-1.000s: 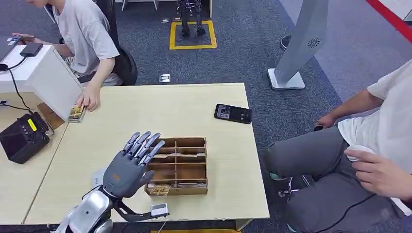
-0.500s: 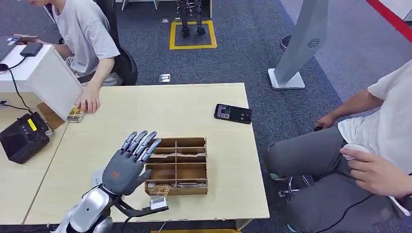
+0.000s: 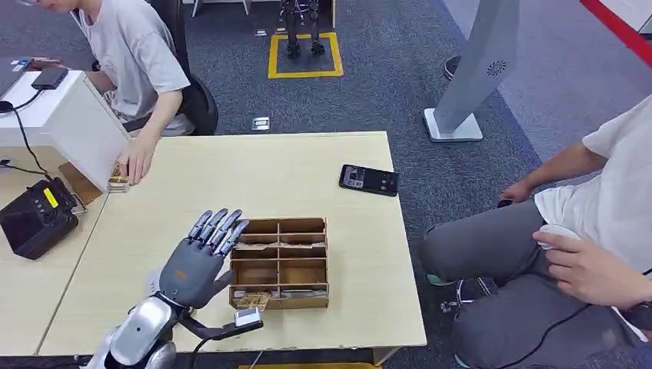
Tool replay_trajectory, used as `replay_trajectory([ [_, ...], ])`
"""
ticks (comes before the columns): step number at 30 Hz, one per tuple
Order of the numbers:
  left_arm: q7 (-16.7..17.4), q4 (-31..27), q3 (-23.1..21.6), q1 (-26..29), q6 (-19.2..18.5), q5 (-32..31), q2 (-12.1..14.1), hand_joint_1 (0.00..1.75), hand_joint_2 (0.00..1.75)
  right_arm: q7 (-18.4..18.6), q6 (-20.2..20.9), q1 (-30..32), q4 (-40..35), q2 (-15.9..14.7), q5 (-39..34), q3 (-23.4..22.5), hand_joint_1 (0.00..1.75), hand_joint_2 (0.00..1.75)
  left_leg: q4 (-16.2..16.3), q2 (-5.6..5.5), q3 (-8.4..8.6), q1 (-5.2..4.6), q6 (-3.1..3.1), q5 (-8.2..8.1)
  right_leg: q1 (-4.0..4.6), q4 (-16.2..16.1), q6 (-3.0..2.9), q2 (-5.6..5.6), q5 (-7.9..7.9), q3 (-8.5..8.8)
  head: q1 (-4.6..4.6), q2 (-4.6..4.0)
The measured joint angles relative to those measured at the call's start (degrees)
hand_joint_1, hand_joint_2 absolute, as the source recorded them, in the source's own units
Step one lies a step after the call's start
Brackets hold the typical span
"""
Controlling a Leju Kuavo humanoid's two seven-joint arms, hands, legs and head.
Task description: Pass the card to the sensor for recognition and then transmit it.
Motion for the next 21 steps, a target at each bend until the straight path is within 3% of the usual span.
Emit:
replay_trajectory([
  [14,-1.5,2.3,0.5,-1.2,-2.7,2.8,-1.0,0.00,1.75,-0.2,0.1,-0.4,0.0,0.0,0.0,0.0,0.00,1.75,0.0,0.00,0.01,0.00,0.00,0.00,0.00,0.0,0.00,-0.03,0.01,0.00,0.00,0.00],
  [21,-3.5,3.1,0.5,-1.3,-5.6,8.0,-1.0,0.00,1.75,0.1,0.1,-0.4,0.0,0.0,0.0,0.1,0.00,1.75,0.0,0.00,0.00,0.00,0.00,0.00,0.00,0.0,0.00,-0.03,0.01,0.00,0.00,0.00],
])
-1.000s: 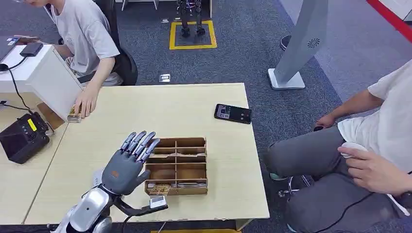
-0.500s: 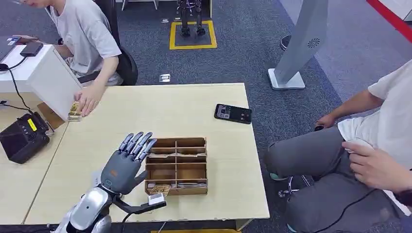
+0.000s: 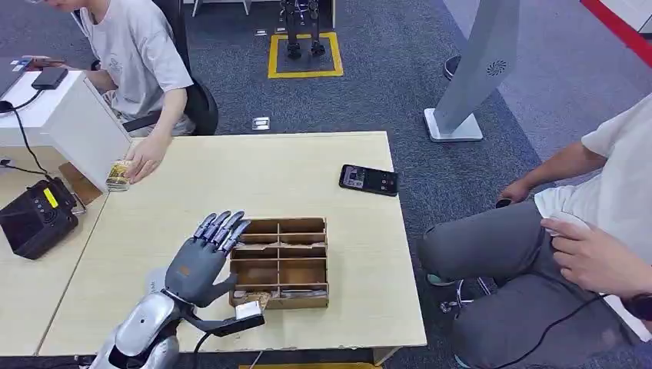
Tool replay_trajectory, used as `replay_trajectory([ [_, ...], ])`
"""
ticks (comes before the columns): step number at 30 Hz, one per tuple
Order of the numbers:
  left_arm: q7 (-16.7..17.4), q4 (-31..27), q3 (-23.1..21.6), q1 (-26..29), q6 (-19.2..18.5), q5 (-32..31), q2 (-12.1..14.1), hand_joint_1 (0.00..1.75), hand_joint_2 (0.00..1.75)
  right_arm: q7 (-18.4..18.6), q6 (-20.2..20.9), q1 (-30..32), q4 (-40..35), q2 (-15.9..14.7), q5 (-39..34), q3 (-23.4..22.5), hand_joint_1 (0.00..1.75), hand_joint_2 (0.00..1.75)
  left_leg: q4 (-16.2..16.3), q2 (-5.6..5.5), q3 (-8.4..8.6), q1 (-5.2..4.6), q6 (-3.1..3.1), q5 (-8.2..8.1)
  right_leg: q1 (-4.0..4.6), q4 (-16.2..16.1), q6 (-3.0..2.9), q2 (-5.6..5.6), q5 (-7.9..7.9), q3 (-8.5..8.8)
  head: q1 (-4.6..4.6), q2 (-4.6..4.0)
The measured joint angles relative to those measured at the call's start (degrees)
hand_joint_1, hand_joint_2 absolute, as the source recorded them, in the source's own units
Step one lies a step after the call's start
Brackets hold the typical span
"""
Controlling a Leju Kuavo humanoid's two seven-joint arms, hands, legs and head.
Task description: Pass the card to the sensor for recognition and then transmit it.
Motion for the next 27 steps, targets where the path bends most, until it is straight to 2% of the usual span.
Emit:
replay_trajectory([
  [3,-2.3,0.0,0.0,0.0,-2.2,6.0,0.1,0.00,1.75,0.0,0.0,0.0,0.0,0.0,0.0,0.0,0.00,1.75,0.0,0.00,0.00,0.00,0.00,0.00,0.00,0.0,0.00,0.00,0.00,0.00,-0.02,0.00],
  [9,-1.6,0.0,0.0,-0.6,-3.3,5.9,0.7,0.00,1.75,-0.4,0.0,-0.2,0.0,0.0,0.0,0.1,0.00,1.75,0.0,0.00,0.01,0.00,0.00,0.01,0.00,0.0,0.00,0.00,0.01,0.00,0.00,0.00],
  [21,-1.3,0.2,0.0,-1.1,-2.8,5.3,1.1,0.00,1.75,-0.4,0.1,-0.6,0.0,0.0,0.0,0.1,0.00,1.75,0.0,0.00,0.00,0.00,-0.01,0.01,0.00,0.0,0.00,0.00,0.01,0.00,0.00,0.00],
  [27,-1.6,0.3,0.0,-1.1,-3.5,8.3,1.3,0.00,1.75,-0.1,0.3,-0.6,0.0,0.0,0.0,0.3,0.00,1.75,0.0,0.00,0.01,0.00,-0.01,0.02,0.00,0.0,0.00,0.00,0.01,0.00,0.00,0.00],
])
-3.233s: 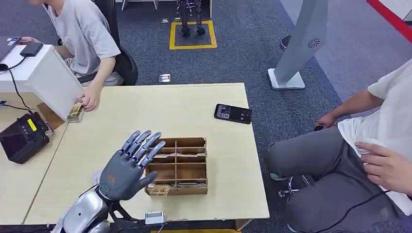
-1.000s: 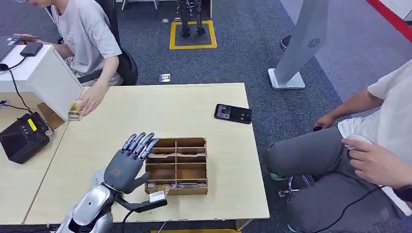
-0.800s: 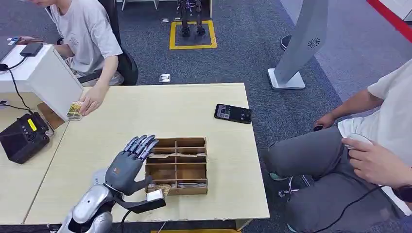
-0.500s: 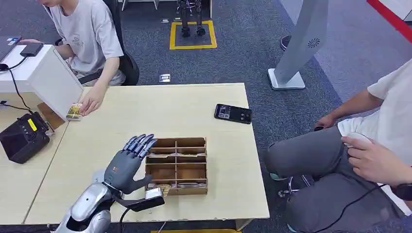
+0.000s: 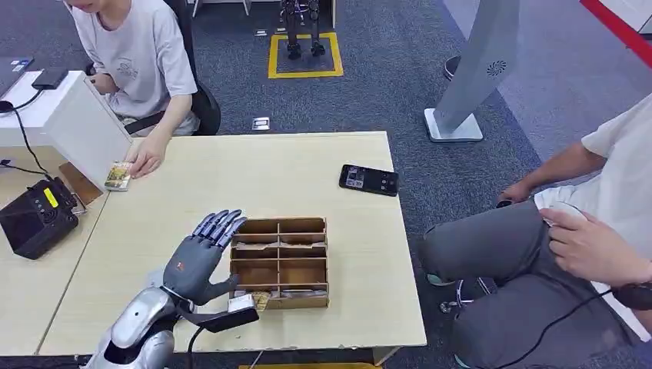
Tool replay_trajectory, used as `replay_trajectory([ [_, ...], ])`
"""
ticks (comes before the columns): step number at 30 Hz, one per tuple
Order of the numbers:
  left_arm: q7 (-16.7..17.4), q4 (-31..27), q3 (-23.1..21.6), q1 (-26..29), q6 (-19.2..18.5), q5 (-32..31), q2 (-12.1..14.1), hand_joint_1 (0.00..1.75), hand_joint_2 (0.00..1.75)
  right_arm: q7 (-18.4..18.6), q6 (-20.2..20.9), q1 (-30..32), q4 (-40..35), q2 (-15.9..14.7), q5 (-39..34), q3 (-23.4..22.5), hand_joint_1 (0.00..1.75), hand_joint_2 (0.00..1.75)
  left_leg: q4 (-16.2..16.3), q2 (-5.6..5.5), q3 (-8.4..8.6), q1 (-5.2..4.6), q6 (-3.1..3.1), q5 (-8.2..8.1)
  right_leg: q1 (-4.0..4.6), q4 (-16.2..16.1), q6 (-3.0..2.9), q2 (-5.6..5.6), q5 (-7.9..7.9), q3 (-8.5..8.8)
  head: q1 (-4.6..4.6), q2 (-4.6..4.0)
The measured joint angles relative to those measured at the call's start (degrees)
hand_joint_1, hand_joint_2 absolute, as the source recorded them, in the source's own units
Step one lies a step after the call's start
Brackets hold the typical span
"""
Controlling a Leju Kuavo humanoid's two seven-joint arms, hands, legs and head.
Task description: Pass the card to the sensor for recognition and then transmit it.
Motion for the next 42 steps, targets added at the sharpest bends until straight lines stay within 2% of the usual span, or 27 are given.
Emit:
replay_trajectory([
  [15,-0.6,0.4,0.0,-0.1,-1.4,3.3,0.1,0.00,1.75,-0.3,0.5,0.0,0.0,0.0,0.0,0.3,0.00,1.75,0.0,0.00,0.00,0.00,0.00,0.00,0.00,0.0,0.00,0.00,0.00,0.00,-0.02,0.00],
  [21,0.5,0.7,-1.0,-0.9,-1.2,1.5,0.0,0.00,1.75,-0.2,0.6,-0.1,0.0,0.0,0.0,0.8,0.00,1.75,0.0,0.00,0.01,0.00,0.00,0.00,0.00,0.0,-0.01,0.00,0.01,0.00,0.00,0.00],
  [42,1.0,1.9,-1.4,-1.5,-0.8,1.6,-0.8,0.00,1.75,-0.1,0.7,-0.2,0.0,0.0,0.0,1.5,0.00,1.75,0.0,-0.01,0.00,0.00,0.00,0.01,0.00,0.0,-0.01,0.00,0.01,0.00,0.00,0.00],
])
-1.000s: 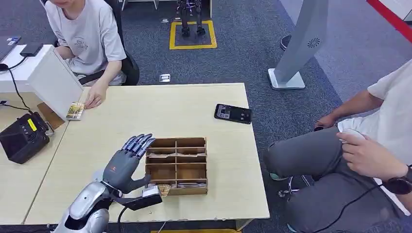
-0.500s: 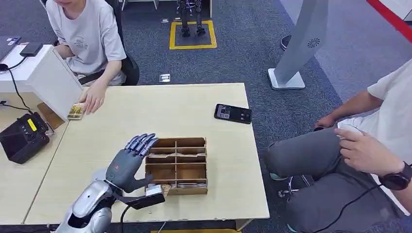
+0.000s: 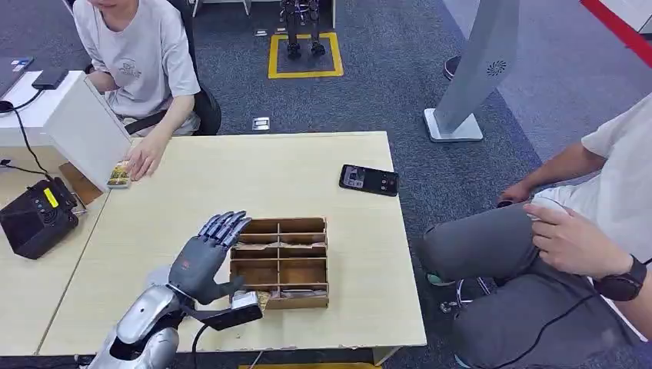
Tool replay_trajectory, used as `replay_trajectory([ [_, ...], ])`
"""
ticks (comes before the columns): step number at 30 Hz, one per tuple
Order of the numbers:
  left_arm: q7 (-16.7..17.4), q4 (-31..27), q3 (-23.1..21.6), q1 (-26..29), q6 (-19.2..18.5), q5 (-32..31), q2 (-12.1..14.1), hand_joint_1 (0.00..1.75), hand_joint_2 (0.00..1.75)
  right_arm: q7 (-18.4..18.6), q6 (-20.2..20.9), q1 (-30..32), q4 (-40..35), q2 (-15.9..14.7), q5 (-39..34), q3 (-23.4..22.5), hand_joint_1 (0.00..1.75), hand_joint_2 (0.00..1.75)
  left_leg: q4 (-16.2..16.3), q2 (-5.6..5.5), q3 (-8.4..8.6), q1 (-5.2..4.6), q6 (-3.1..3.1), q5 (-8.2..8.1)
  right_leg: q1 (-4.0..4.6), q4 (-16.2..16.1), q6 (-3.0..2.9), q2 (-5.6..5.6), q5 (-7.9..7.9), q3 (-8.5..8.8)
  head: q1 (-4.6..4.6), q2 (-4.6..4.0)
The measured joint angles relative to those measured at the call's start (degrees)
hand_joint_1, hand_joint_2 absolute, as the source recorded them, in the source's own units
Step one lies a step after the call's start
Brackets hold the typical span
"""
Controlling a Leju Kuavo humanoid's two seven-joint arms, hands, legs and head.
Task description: Pass the card to the sensor for recognition and then transmit it.
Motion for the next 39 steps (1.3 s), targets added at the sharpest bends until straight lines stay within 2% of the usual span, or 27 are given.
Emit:
replay_trajectory([
  [22,1.4,1.2,0.0,-2.0,1.1,-1.8,-3.3,0.00,1.75,0.3,0.1,-0.2,0.0,0.5,0.0,1.2,0.00,1.75,0.0,0.00,0.00,-0.01,0.00,0.00,0.00,0.0,0.00,-0.01,0.01,0.00,0.00,0.00],
  [39,0.9,1.7,0.0,-2.2,0.9,-1.8,-4.2,0.00,1.75,0.3,0.2,-0.2,0.0,0.5,0.0,1.4,0.00,1.75,0.0,0.01,0.00,-0.01,0.00,0.00,0.00,0.0,0.00,-0.01,0.01,0.00,-0.02,0.00],
])
